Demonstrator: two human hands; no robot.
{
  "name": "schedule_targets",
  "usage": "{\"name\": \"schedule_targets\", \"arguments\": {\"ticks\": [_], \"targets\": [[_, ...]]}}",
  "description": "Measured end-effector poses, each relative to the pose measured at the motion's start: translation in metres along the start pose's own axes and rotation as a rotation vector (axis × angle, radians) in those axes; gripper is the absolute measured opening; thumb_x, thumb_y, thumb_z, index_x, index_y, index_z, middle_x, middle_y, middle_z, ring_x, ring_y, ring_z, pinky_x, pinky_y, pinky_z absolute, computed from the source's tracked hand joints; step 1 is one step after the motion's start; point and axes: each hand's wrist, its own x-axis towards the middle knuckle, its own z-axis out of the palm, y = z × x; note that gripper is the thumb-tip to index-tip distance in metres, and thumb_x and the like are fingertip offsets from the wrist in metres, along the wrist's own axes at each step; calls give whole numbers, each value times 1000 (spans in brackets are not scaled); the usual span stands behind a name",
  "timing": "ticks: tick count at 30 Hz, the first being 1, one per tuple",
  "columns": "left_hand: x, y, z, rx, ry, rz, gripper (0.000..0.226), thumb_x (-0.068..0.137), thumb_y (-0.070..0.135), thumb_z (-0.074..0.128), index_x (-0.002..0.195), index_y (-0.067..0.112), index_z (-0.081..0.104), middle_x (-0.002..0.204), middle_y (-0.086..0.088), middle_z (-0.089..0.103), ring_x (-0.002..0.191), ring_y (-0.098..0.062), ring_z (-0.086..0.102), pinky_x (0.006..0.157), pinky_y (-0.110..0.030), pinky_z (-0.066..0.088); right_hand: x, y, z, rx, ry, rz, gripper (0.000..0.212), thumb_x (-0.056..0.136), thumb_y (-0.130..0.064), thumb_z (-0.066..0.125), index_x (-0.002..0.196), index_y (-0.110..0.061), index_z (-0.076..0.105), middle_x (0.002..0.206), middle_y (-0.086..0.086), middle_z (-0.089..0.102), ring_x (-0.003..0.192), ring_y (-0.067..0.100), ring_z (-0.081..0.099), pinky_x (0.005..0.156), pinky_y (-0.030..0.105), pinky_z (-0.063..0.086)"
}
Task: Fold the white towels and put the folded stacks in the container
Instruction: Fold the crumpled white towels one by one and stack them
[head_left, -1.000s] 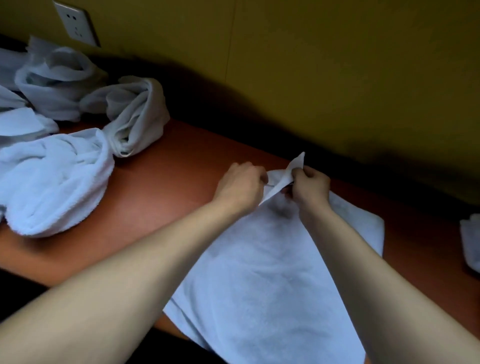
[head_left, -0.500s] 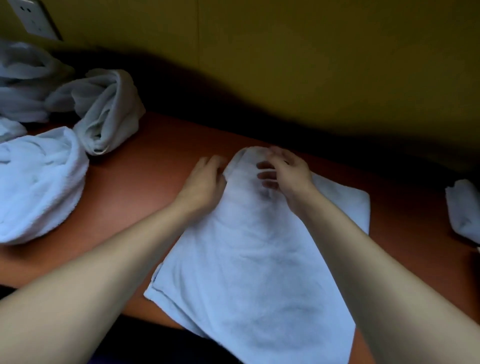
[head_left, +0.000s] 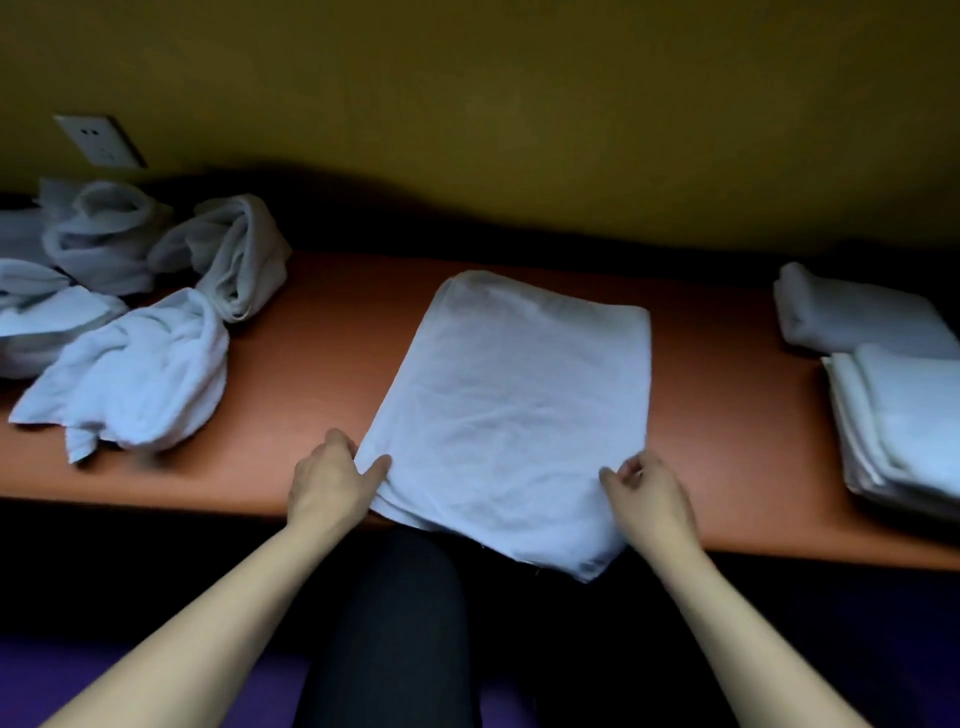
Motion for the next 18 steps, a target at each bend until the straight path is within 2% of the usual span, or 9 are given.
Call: {"name": "schedule_targets", "arguments": {"ticks": [2,5,8,10,12,13,16,18], "targets": [[2,2,-3,-23,-62,-34,39,88,49,67,99,14,54,98,-7,66,100,-33,58,79,-36,44,-26,16,1,20,3,63,26,84,-36,68,87,-16,51,90,7,64,91,34,63,76,35,46],[-5,7,-6,-26,-104,-31,35,89,44,67,93,11,56,95,-9,67,98,-34,61,81,-36,46,-48,29,1,37,7,204,49,85,-48,67,106,-8,46,109,16,64,103,38,64,79,38,47],[-25,13,-12,-72,-63,-22,33,96,35,60,103,3,53,108,-18,65,100,-36,60,81,-37,44,-58,29,4,158,-67,326,63,87,-48,66,125,-2,46,122,18,64,111,37,63,82,35,46],[-41,17,-14,-168,-39,-33,36,100,31,55,114,-2,48,116,-22,60,94,-32,63,77,-34,47,-62,31,8,373,-164,354,52,88,-38,67,122,-2,55,115,13,68,98,30,67,78,31,51],[-57,22,-14,-345,-64,-74,34,101,27,53,117,-1,42,116,-18,56,65,-15,70,60,-25,53,-69,35,9,585,-296,371,28,91,-27,65,110,-6,67,102,6,72,84,19,67,69,29,53],[-63,22,-14,-458,-74,-102,31,101,24,53,117,1,39,119,-17,55,58,-17,71,56,-28,57,-70,39,10,638,-293,355,26,90,-24,65,108,-6,69,101,6,73,85,20,69,73,33,57],[-72,18,-20,-681,-58,-133,29,98,12,54,122,12,37,127,-19,56,76,-32,72,61,-37,61,-65,51,3,749,-114,241,37,79,-26,75,107,-4,71,104,11,75,98,30,71,93,50,56],[-79,15,-29,-790,-76,-94,46,95,7,54,135,24,39,127,-16,57,84,-32,71,63,-38,61,-68,50,-15,786,-31,197,43,66,-33,79,100,-9,68,101,12,75,95,30,72,93,52,56]]}}
